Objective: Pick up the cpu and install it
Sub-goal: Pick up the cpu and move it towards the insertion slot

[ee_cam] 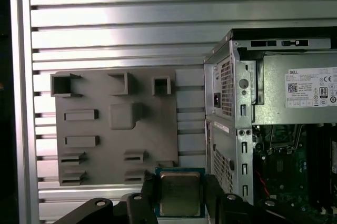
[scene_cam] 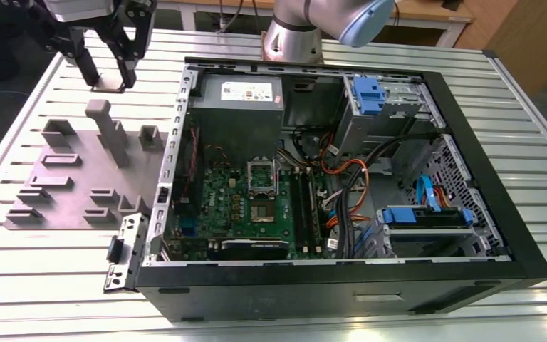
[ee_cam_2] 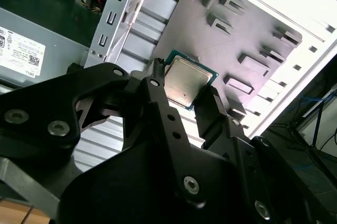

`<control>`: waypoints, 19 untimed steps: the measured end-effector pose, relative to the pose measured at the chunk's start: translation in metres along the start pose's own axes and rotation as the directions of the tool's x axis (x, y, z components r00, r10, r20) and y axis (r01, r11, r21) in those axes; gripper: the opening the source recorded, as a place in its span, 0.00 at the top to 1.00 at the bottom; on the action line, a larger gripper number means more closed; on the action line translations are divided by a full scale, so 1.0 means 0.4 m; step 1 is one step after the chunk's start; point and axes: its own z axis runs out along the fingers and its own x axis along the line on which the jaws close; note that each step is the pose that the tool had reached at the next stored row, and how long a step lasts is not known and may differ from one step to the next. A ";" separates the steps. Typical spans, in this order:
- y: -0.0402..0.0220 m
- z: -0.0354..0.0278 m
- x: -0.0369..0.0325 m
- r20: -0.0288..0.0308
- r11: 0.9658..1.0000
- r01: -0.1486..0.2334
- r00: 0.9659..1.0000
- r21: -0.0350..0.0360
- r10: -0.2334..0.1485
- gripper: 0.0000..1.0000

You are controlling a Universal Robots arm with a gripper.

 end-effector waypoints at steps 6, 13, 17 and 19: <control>-0.001 0.001 -0.012 0.000 1.000 -0.001 1.000 0.000 0.001 0.53; -0.024 0.006 -0.027 0.000 1.000 -0.024 1.000 0.000 0.024 0.53; -0.024 0.005 -0.027 0.000 1.000 -0.024 1.000 0.000 0.024 0.53; -0.024 0.006 -0.028 0.000 1.000 -0.024 1.000 0.000 0.024 0.53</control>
